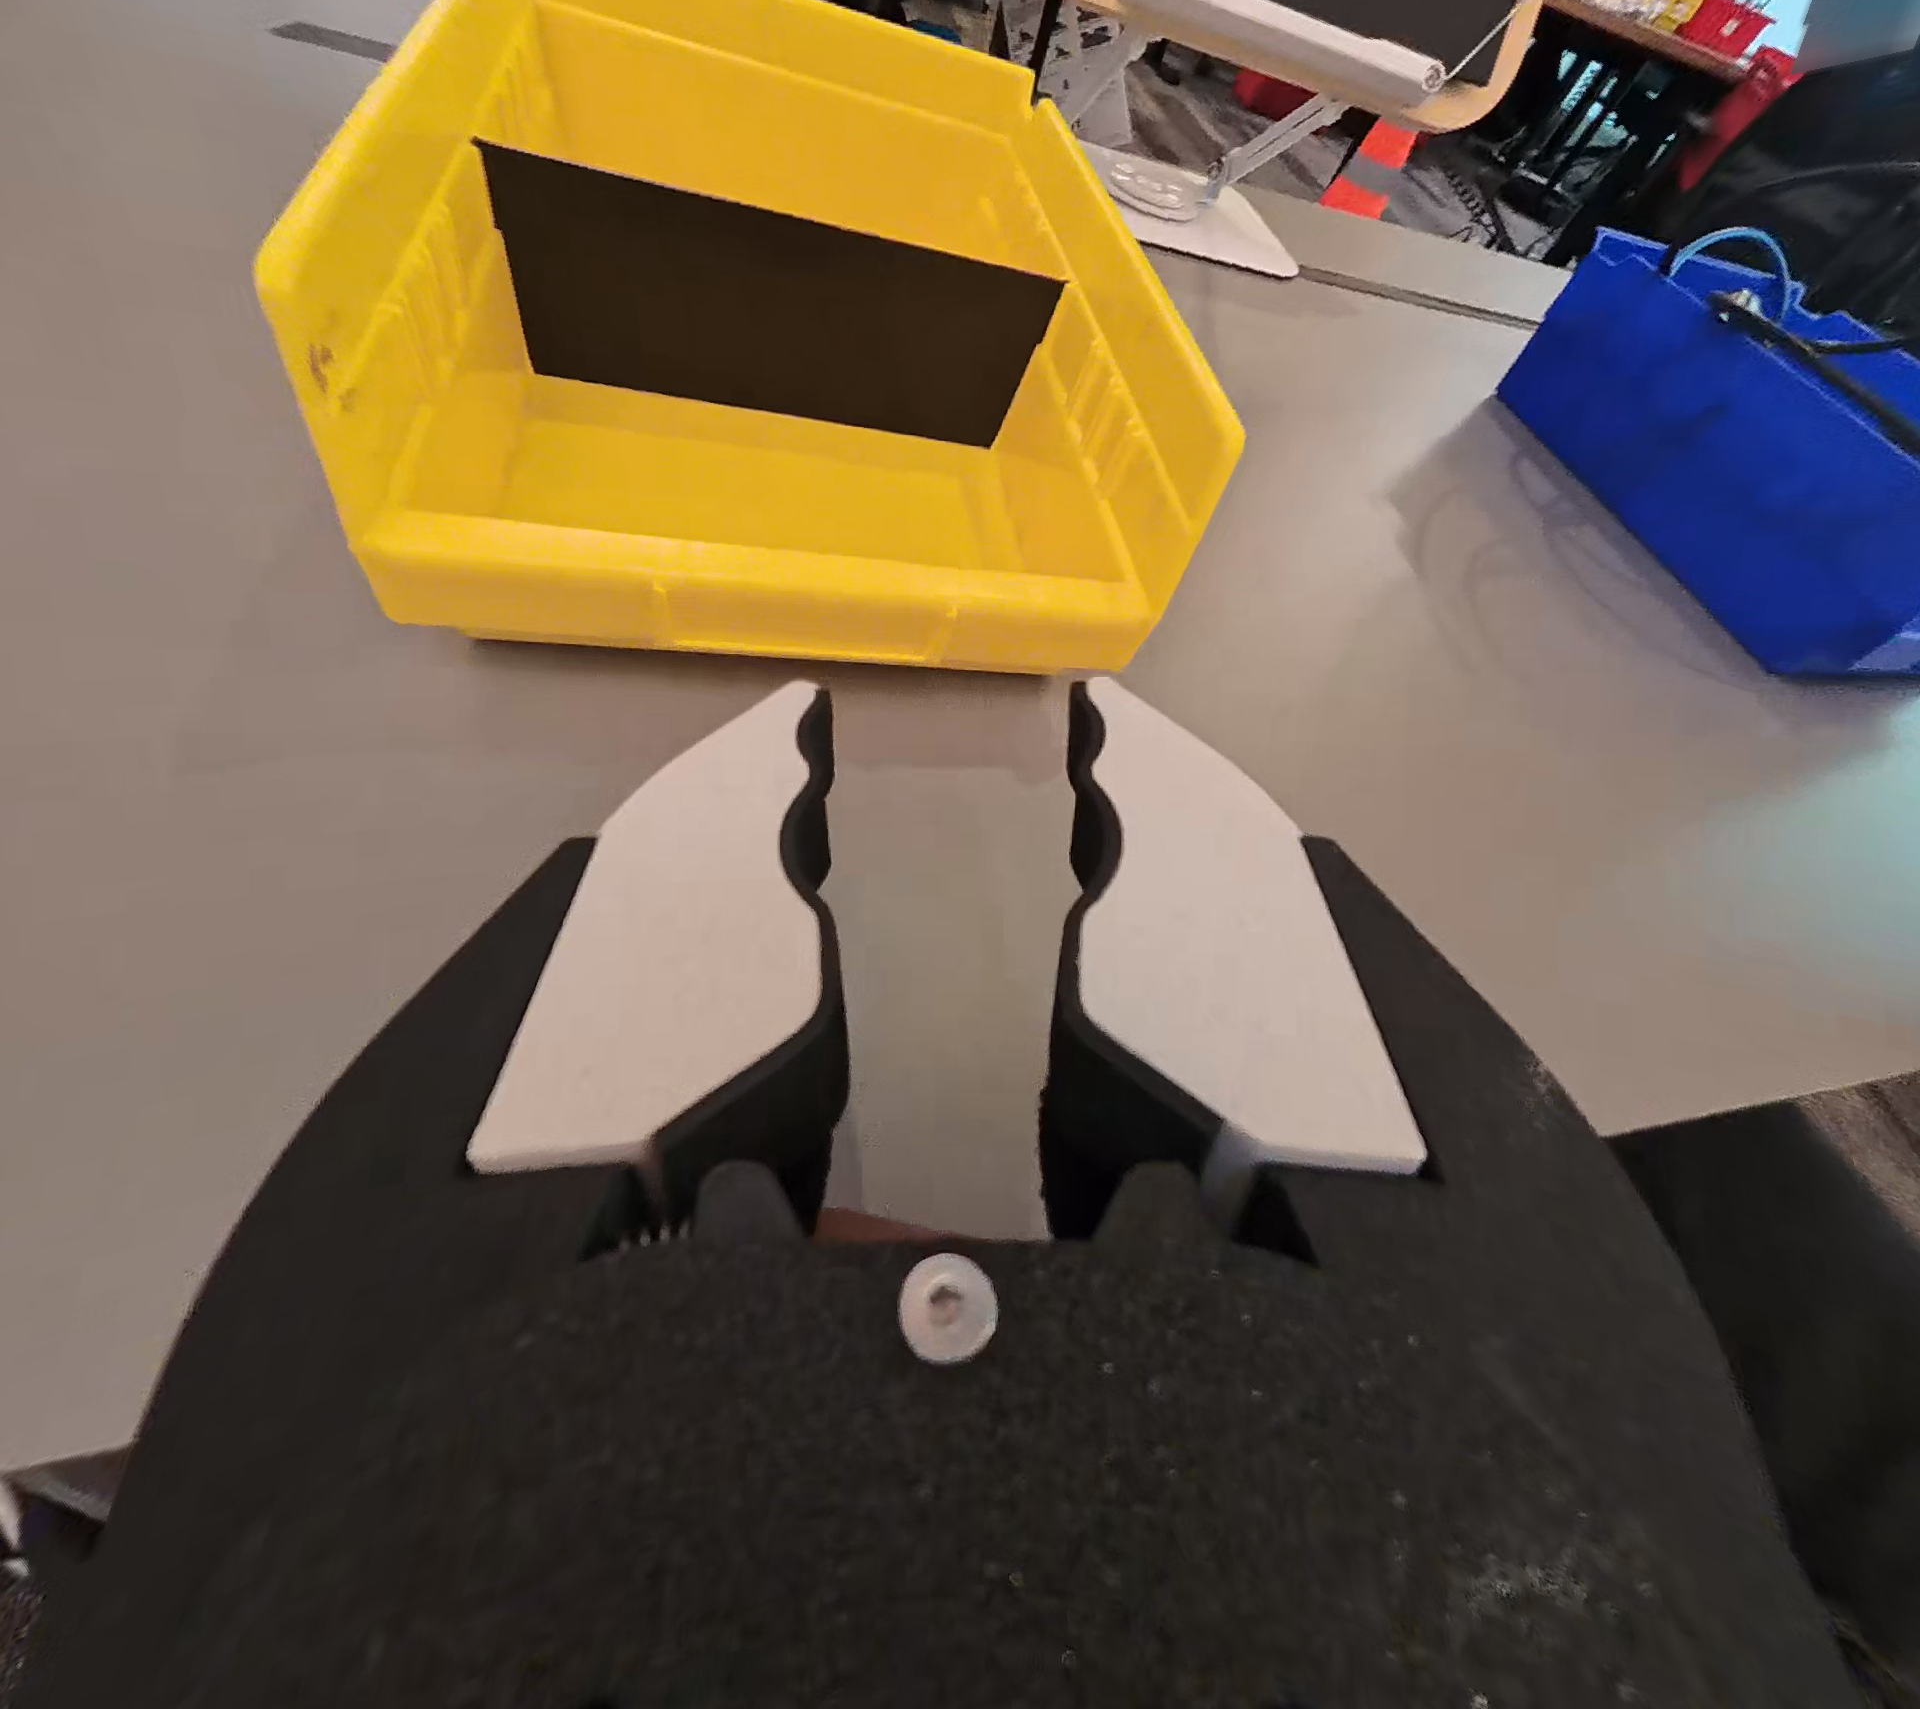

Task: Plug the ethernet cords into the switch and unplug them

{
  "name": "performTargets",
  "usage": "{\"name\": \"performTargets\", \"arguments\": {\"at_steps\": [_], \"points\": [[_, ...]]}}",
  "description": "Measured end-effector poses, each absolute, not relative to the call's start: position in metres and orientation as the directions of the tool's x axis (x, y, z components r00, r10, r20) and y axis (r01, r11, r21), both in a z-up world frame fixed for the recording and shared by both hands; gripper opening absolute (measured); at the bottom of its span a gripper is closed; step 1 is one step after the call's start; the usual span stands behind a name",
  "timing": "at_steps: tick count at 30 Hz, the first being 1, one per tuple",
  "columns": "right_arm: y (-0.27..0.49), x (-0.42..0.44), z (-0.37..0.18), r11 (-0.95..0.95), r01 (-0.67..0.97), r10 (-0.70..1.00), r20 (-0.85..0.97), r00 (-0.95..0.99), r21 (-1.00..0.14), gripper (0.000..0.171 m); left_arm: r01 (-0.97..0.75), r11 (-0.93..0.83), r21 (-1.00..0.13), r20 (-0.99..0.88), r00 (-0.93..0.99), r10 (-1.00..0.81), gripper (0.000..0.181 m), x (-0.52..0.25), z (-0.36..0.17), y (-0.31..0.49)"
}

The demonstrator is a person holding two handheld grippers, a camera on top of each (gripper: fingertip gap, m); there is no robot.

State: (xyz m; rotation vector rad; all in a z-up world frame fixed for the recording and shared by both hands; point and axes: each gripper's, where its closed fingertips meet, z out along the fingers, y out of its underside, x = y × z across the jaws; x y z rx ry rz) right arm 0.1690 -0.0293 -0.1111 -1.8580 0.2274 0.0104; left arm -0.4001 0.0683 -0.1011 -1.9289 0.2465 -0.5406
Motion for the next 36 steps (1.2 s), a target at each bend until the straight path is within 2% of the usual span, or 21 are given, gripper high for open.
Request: {"name": "performTargets", "arguments": {"at_steps": [6, 9, 17, 20, 23, 28, 32, 34, 36], "points": [[-0.033, 0.178, -0.120, -0.299, -0.132, -0.191, -0.076, 0.979, -0.945, 0.037, 0.090, -0.368, -0.925, 0.239, 0.893, -0.382, 0.041, -0.411, -0.093, 0.065], [-0.031, 0.180, -0.123, -0.301, -0.163, -0.190, -0.108, 0.976, -0.940, 0.037, 0.091, -0.389, -0.917, 0.254, 0.885, -0.390, 0.041, -0.408, -0.097, 0.066], [-0.021, 0.184, -0.125, -0.311, -0.145, -0.192, -0.087, 0.977, -0.939, 0.037, 0.015, -0.404, -0.915, 0.195, 0.892, -0.408, 0.041, -0.401, -0.106, 0.066], [-0.013, 0.173, -0.125, -0.314, -0.138, -0.135, -0.100, 0.986, -0.939, 0.039, 0.001, -0.417, -0.909, 0.193, 0.888, -0.418, 0.041, -0.399, -0.110, 0.064], [-0.001, 0.135, -0.132, -0.381, -0.147, 0.030, -0.171, 0.985, -0.913, 0.040, -0.026, -0.426, -0.904, 0.176, 0.886, -0.428, 0.041, -0.398, -0.114, 0.060], [0.029, 0.099, -0.133, -0.390, -0.048, 0.101, -0.095, 0.990, -0.920, 0.048, -0.089, -0.427, -0.900, 0.118, 0.893, -0.435, 0.040, -0.402, -0.120, 0.050], [0.058, 0.083, -0.122, -0.328, -0.007, 0.083, -0.036, 0.996, -0.945, 0.057, -0.143, -0.430, -0.892, 0.062, 0.902, -0.428, 0.040, -0.411, -0.126, 0.040], [0.070, 0.085, -0.122, -0.324, 0.009, 0.010, 0.006, 1.000, -0.946, 0.059, -0.151, -0.433, -0.889, 0.051, 0.906, -0.421, 0.040, -0.415, -0.127, 0.036], [0.079, 0.081, -0.125, -0.342, 0.023, -0.013, 0.030, 0.999, -0.939, 0.068, -0.157, -0.440, -0.884, 0.044, 0.909, -0.415, 0.040, -0.419, -0.129, 0.032]]}}
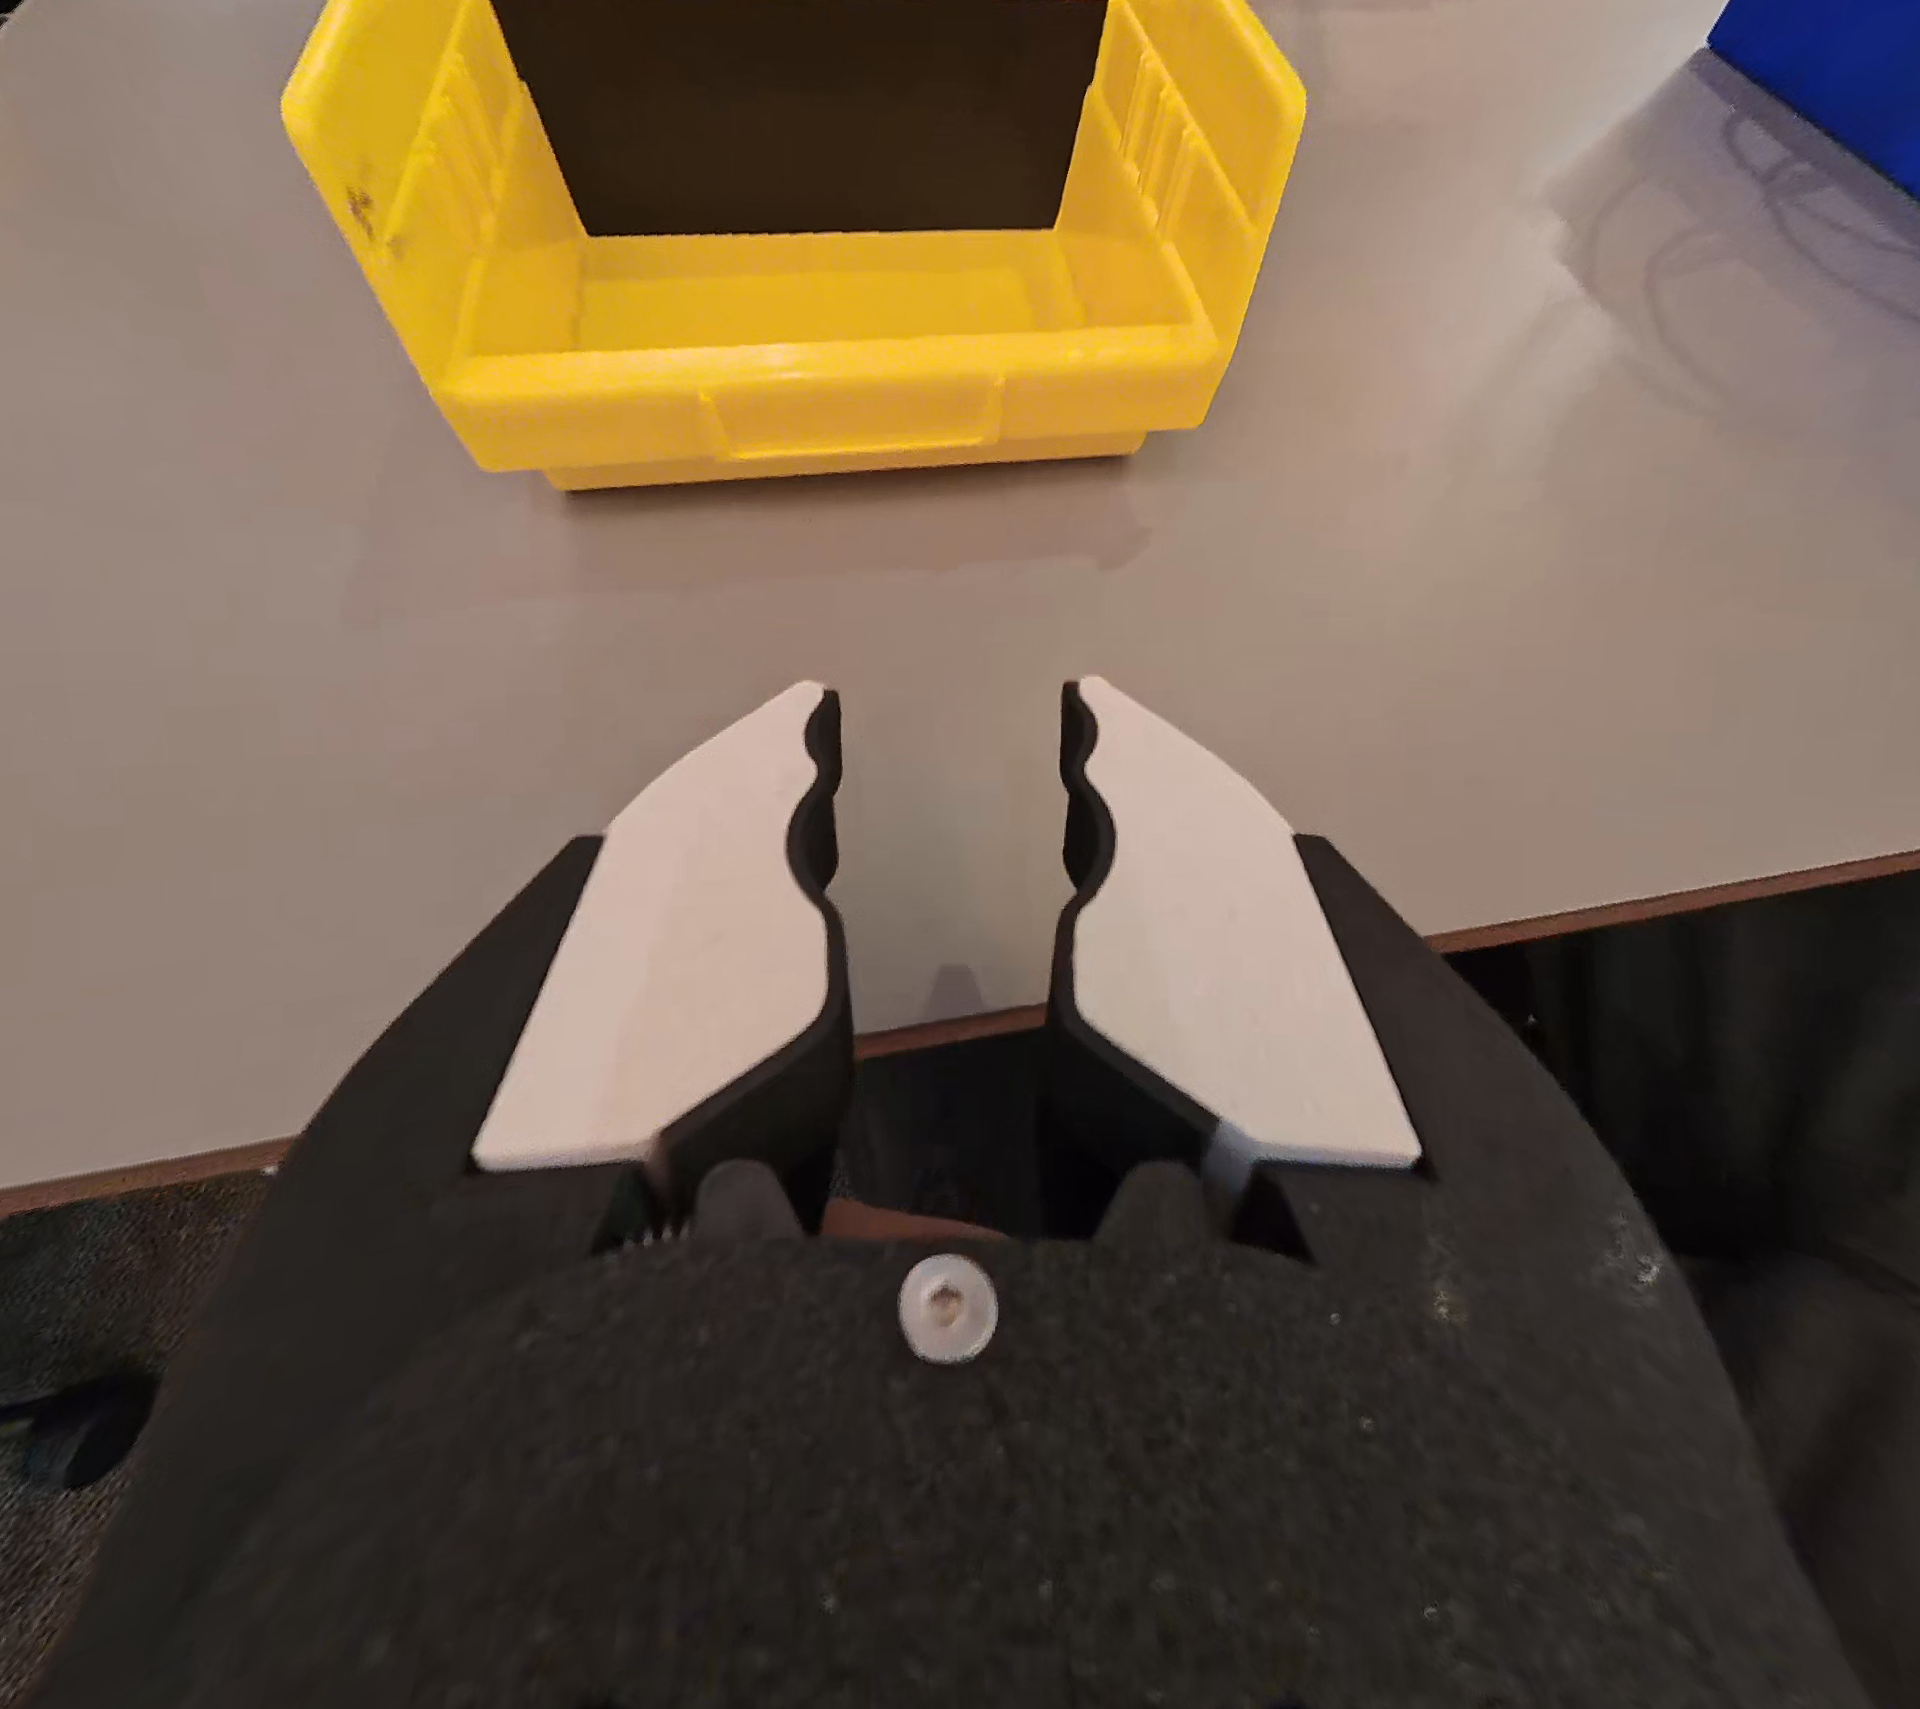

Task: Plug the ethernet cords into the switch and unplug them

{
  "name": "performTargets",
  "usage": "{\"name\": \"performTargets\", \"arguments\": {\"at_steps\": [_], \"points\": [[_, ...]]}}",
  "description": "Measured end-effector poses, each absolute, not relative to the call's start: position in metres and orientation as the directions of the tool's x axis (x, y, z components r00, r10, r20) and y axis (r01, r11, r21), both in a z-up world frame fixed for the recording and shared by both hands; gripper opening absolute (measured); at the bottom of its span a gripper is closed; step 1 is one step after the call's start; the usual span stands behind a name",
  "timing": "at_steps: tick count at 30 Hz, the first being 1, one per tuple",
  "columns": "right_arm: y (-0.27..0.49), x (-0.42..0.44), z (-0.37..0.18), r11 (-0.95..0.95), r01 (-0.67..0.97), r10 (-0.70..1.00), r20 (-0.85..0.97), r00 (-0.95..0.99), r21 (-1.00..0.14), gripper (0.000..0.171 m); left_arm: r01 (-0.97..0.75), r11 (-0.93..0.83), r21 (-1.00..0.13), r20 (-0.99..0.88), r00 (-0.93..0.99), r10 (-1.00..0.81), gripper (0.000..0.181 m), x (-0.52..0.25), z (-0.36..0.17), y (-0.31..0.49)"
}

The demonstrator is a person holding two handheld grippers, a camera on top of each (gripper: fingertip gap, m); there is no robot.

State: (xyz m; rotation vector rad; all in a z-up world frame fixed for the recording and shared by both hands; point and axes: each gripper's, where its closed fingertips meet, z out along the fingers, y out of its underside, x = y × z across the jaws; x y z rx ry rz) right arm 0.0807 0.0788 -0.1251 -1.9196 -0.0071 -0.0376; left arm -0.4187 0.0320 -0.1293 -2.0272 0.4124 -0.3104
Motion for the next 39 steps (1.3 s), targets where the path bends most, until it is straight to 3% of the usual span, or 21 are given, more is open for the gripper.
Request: {"name": "performTargets", "arguments": {"at_steps": [3, 9, 14, 19, 25, 29, 33, 36, 39], "points": [[0.083, 0.067, -0.126, -0.346, 0.061, 0.037, 0.051, 0.998, -0.936, 0.065, -0.172, -0.446, -0.878, 0.026, 0.914, -0.405, 0.040, -0.424, -0.132, 0.028], [0.066, 0.011, -0.118, -0.338, 0.041, 0.278, -0.058, 0.959, -0.940, 0.031, -0.192, -0.447, -0.874, 0.021, 0.904, -0.428, 0.040, -0.414, -0.134, 0.027], [0.042, -0.007, -0.104, -0.306, 0.027, 0.310, -0.073, 0.948, -0.952, 0.043, -0.234, -0.395, -0.888, 0.015, 0.844, -0.535, 0.042, -0.367, -0.130, 0.030], [0.015, 0.022, -0.093, -0.261, 0.061, 0.224, 0.001, 0.975, -0.963, 0.045, -0.255, -0.301, -0.919, 0.020, 0.732, -0.681, 0.044, -0.283, -0.118, 0.027], [-0.026, 0.095, -0.069, -0.166, -0.051, -0.010, -0.051, 0.999, -0.985, 0.044, -0.116, -0.269, -0.956, 0.160, 0.564, -0.810, 0.053, -0.151, -0.095, 0.013], [-0.047, 0.145, -0.066, -0.126, -0.132, -0.210, -0.104, 0.972, -0.983, 0.049, -0.186, -0.237, -0.953, 0.088, 0.581, -0.809, 0.055, -0.068, -0.103, 0.026], [-0.044, 0.165, -0.092, -0.235, -0.151, -0.295, -0.078, 0.952, -0.960, 0.059, -0.231, -0.277, -0.933, 0.078, 0.620, -0.781, 0.055, -0.014, -0.117, 0.053], [-0.029, 0.169, -0.104, -0.267, -0.175, -0.309, -0.088, 0.947, -0.948, 0.056, -0.236, -0.322, -0.917, 0.099, 0.648, -0.755, 0.053, 0.004, -0.125, 0.075], [-0.011, 0.176, -0.127, -0.349, -0.216, -0.364, -0.080, 0.928, -0.912, 0.040, -0.245, -0.370, -0.896, 0.107, 0.690, -0.715, 0.038, 0.007, -0.135, 0.096]]}}
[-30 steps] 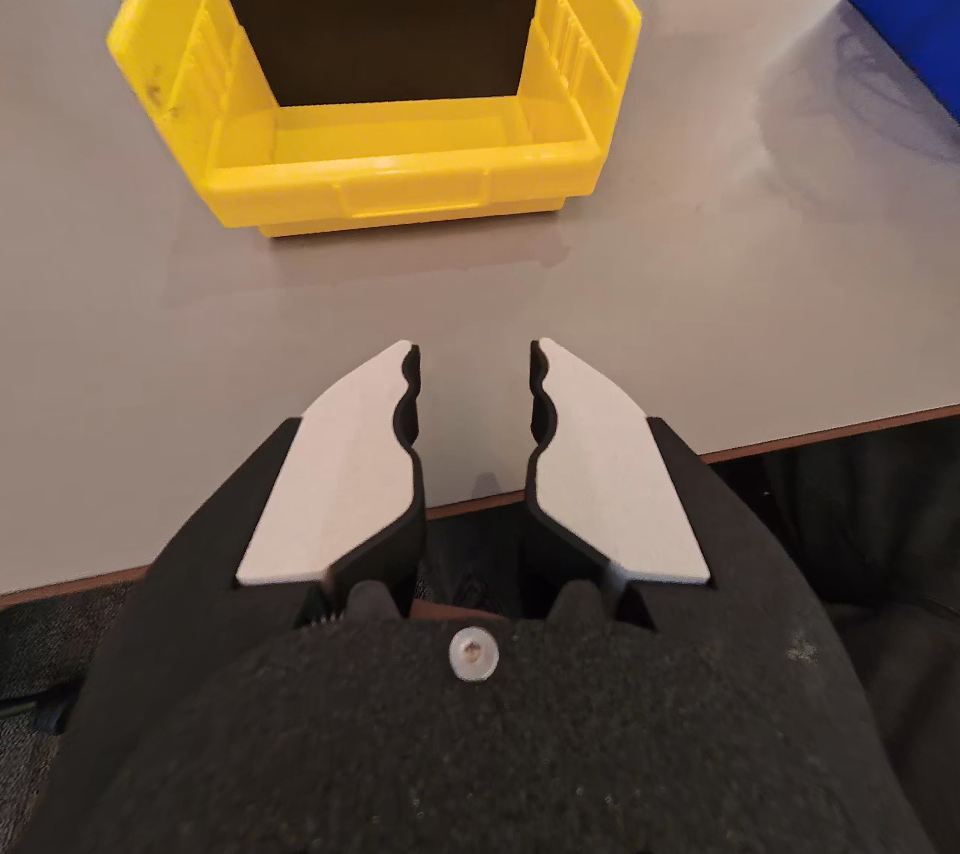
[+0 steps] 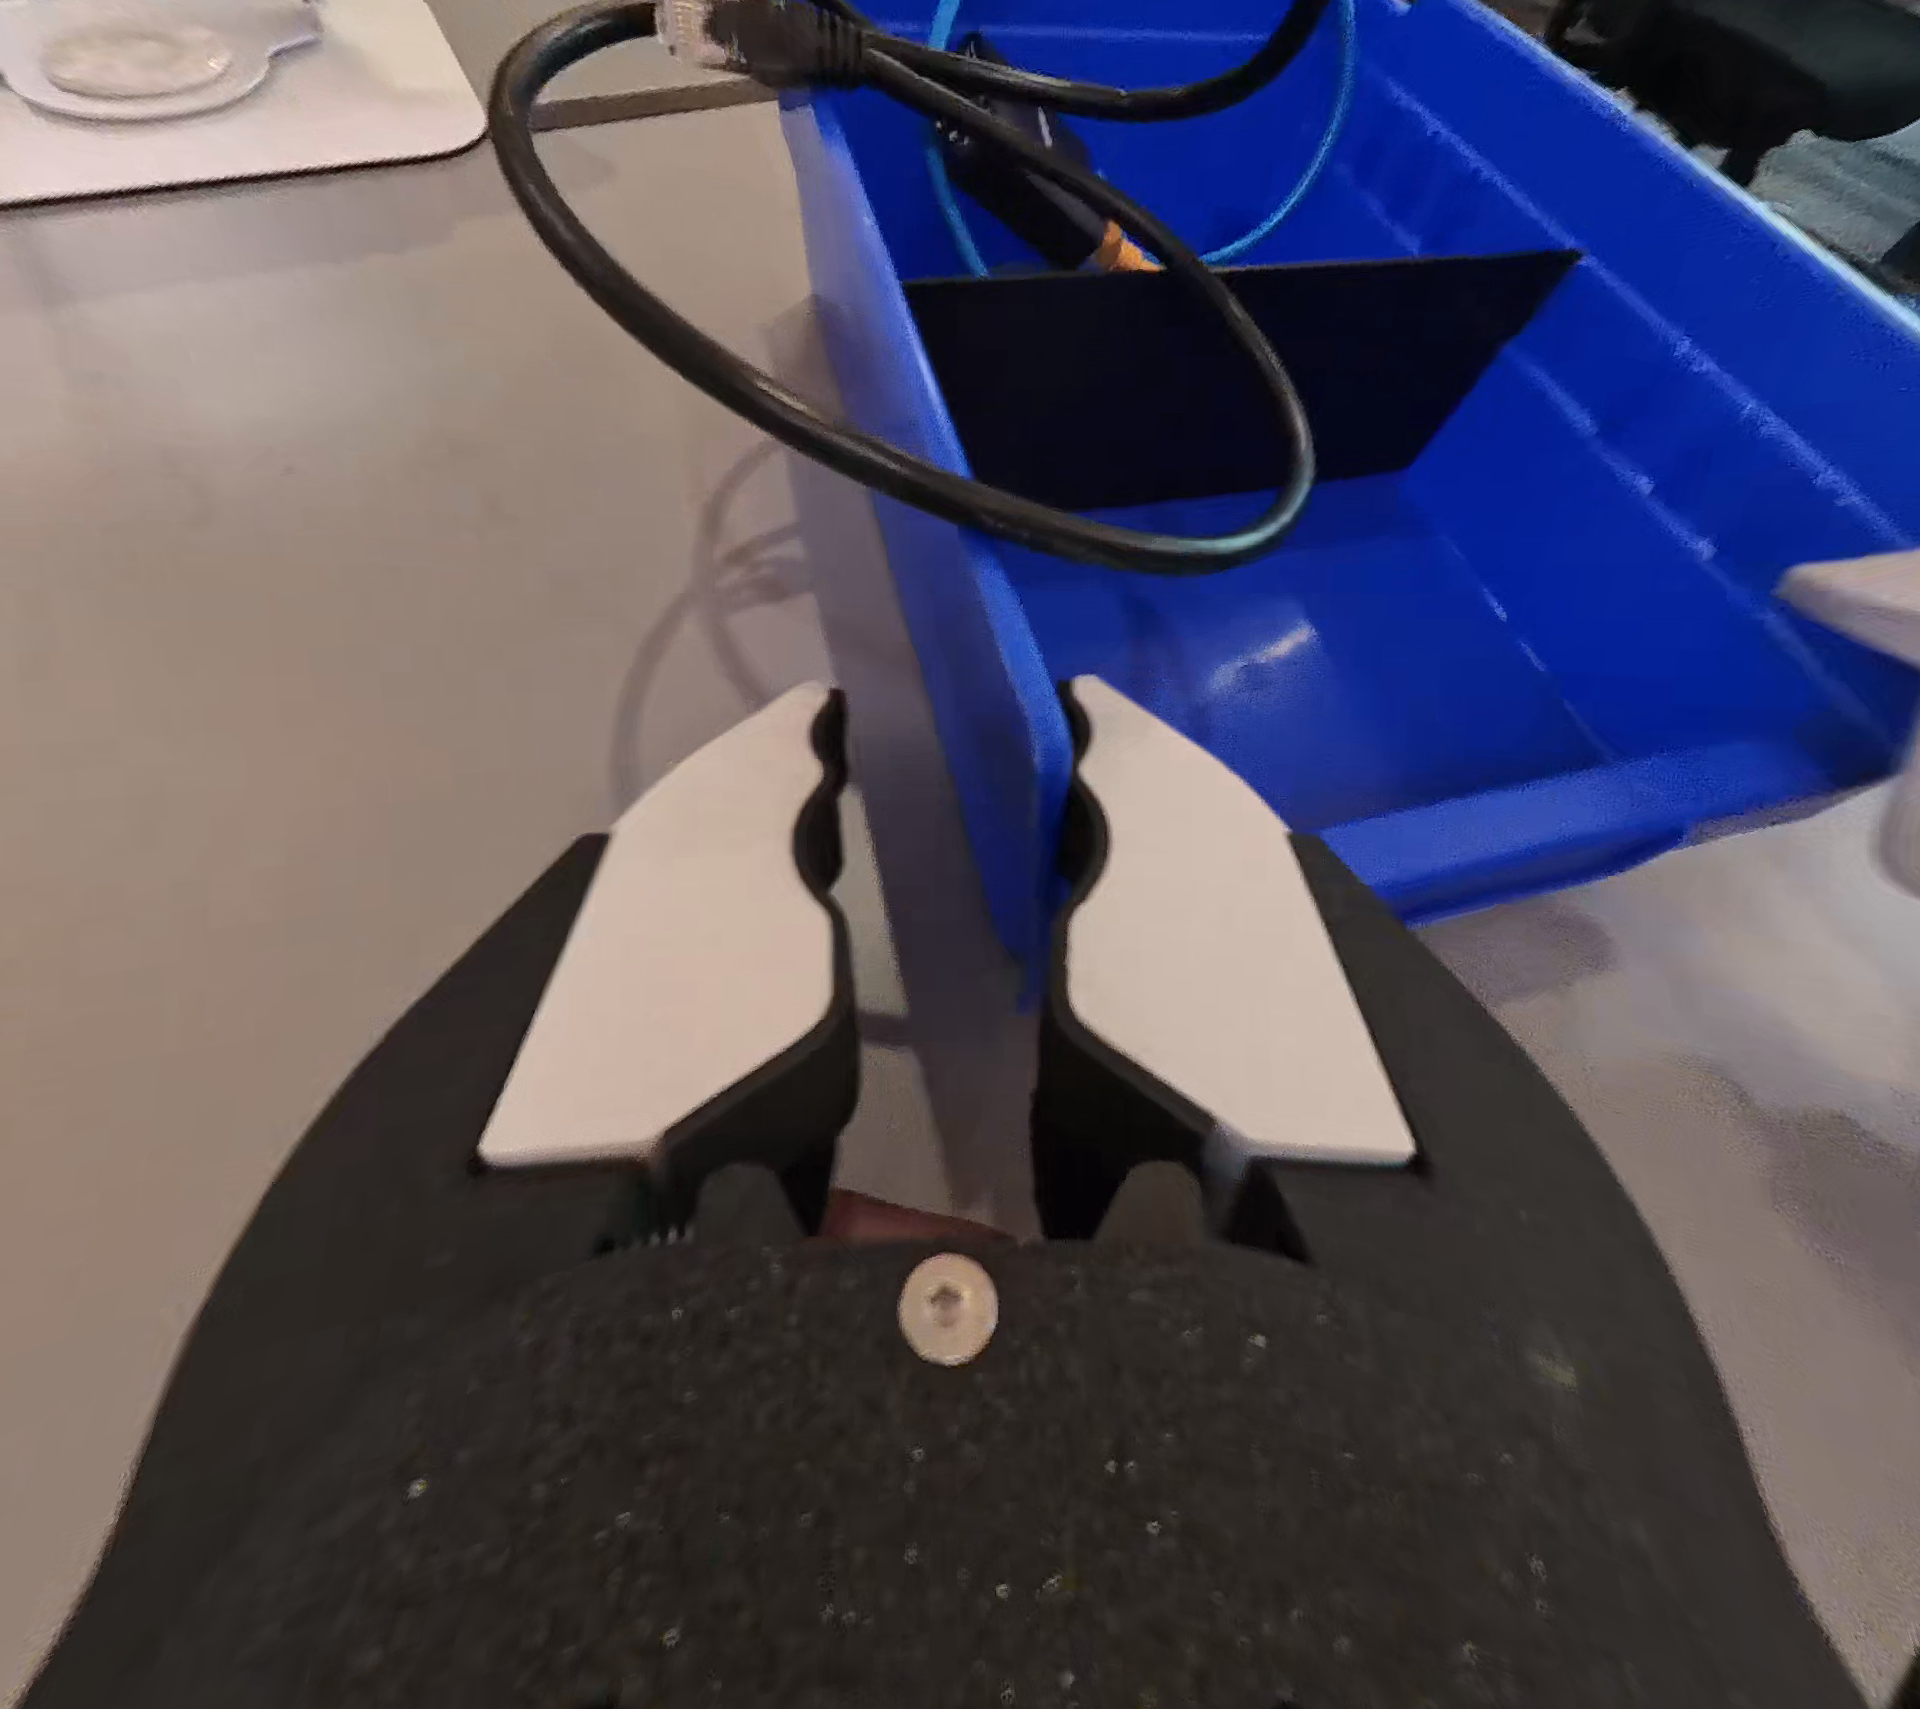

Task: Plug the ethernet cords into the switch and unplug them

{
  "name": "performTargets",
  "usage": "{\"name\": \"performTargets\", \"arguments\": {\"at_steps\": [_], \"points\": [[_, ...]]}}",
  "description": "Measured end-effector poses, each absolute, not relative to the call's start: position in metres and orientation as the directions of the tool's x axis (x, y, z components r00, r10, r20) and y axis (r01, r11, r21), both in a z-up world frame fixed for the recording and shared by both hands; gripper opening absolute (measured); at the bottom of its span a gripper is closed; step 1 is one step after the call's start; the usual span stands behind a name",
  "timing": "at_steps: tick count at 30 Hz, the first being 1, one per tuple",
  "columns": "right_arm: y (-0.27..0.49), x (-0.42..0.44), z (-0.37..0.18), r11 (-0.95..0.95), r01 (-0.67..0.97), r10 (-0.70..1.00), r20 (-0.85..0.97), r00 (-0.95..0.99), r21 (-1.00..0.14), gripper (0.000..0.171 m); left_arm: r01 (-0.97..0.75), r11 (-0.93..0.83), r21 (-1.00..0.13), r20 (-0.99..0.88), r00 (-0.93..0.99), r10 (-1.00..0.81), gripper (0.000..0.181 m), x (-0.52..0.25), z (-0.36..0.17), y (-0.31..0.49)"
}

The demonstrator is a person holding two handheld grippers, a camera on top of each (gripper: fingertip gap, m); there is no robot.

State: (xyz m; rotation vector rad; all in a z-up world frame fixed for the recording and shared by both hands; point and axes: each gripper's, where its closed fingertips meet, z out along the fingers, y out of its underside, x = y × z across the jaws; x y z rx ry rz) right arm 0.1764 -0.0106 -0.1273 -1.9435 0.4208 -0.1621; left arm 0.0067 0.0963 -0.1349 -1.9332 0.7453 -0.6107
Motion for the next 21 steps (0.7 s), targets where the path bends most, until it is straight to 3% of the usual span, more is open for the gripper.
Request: {"name": "performTargets", "arguments": {"at_steps": [2, 4, 7, 14, 21], "points": [[0.003, 0.174, -0.135, -0.364, -0.258, -0.349, -0.125, 0.929, -0.895, 0.022, -0.241, -0.400, -0.884, 0.154, 0.658, -0.737, 0.013, 0.012, -0.136, 0.095], [0.010, 0.178, -0.134, -0.352, -0.335, -0.400, -0.183, 0.898, -0.874, 0.005, -0.302, -0.387, -0.871, 0.100, 0.663, -0.742, 0.011, 0.010, -0.137, 0.096], [0.021, 0.171, -0.126, -0.374, -0.269, -0.436, -0.087, 0.896, -0.888, 0.002, -0.360, -0.323, -0.875, -0.029, 0.706, -0.708, 0.007, -0.003, -0.133, 0.104], [0.073, 0.083, -0.090, -0.271, -0.146, -0.279, -0.068, 0.958, -0.951, 0.003, -0.219, -0.338, -0.915, 0.009, 0.827, -0.562, 0.005, -0.099, -0.114, 0.133], [0.115, 0.001, -0.102, -0.306, -0.093, -0.147, -0.049, 0.988, -0.948, 0.003, -0.225, -0.335, -0.915, -0.056, 0.892, -0.448, 0.005, -0.189, -0.114, 0.148]]}}
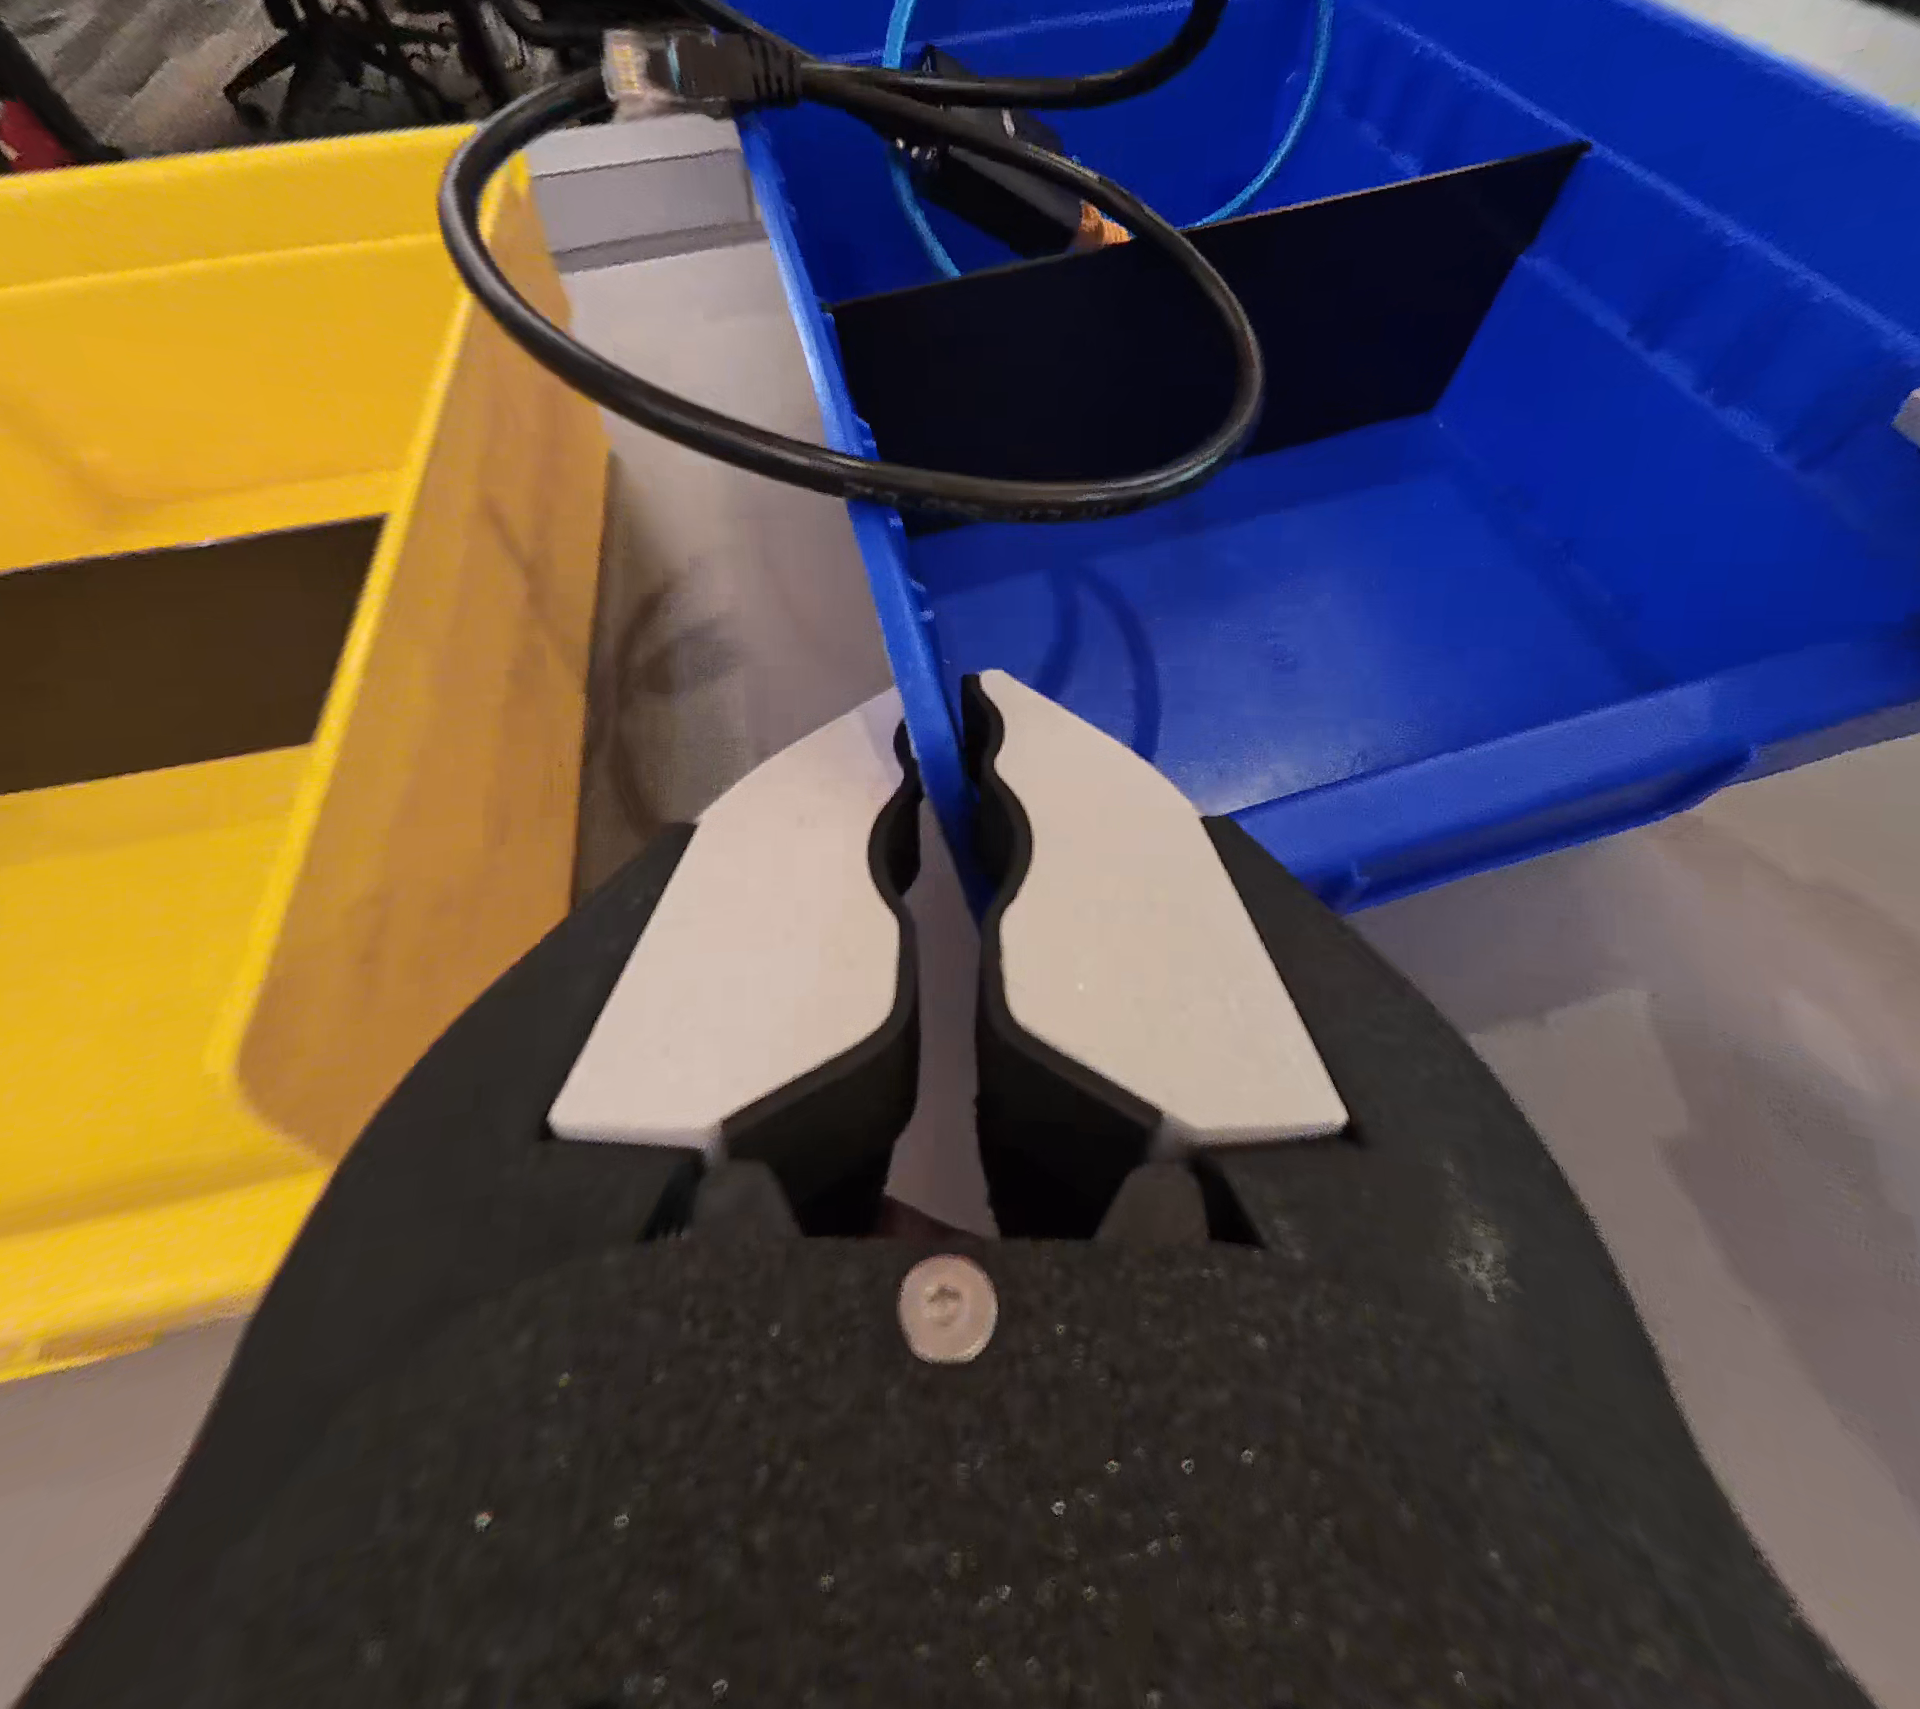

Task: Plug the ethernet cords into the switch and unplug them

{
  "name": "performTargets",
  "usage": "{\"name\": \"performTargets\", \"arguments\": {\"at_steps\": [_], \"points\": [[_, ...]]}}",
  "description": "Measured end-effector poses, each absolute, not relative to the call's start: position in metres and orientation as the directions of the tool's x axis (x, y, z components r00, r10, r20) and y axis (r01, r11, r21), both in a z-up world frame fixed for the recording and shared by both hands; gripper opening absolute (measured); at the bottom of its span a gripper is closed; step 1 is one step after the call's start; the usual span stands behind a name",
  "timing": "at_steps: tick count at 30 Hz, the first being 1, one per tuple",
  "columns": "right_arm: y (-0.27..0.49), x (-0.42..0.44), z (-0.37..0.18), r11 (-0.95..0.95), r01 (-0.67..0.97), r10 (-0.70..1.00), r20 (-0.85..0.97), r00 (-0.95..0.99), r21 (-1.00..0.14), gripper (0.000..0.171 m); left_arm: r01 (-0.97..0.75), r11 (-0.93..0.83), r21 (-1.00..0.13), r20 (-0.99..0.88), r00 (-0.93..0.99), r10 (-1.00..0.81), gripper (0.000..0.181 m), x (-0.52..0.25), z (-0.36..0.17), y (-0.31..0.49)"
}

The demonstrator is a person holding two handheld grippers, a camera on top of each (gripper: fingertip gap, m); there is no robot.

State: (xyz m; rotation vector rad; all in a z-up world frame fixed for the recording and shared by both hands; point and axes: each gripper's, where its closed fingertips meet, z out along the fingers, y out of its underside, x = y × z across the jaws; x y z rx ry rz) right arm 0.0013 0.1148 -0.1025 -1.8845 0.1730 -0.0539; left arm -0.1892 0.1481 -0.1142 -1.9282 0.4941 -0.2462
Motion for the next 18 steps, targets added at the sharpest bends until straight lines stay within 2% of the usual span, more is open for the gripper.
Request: {"name": "performTargets", "arguments": {"at_steps": [5, 7, 11, 14, 18], "points": [[0.127, -0.013, -0.123, -0.352, -0.098, -0.120, -0.059, 0.991, -0.931, 0.004, -0.257, -0.390, -0.884, -0.043, 0.877, -0.479, 0.012, -0.204, -0.134, 0.151], [0.127, -0.018, -0.124, -0.352, -0.094, -0.072, -0.073, 0.995, -0.931, 0.010, -0.277, -0.358, -0.892, -0.043, 0.839, -0.542, 0.026, -0.203, -0.128, 0.140], [0.119, -0.024, -0.118, -0.350, -0.058, 0.036, -0.076, 0.997, -0.935, 0.025, -0.209, -0.330, -0.921, 0.032, 0.801, -0.597, 0.029, -0.229, -0.098, 0.106], [0.110, -0.017, -0.115, -0.337, -0.045, 0.058, -0.069, 0.996, -0.940, 0.029, -0.160, -0.246, -0.956, 0.001, 0.836, -0.549, 0.028, -0.288, -0.073, 0.083], [0.097, -0.006, -0.120, -0.357, -0.053, 0.061, -0.080, 0.995, -0.933, 0.031, -0.096, -0.303, -0.948, 0.039, 0.911, -0.411, 0.028, -0.395, -0.098, 0.075]]}}
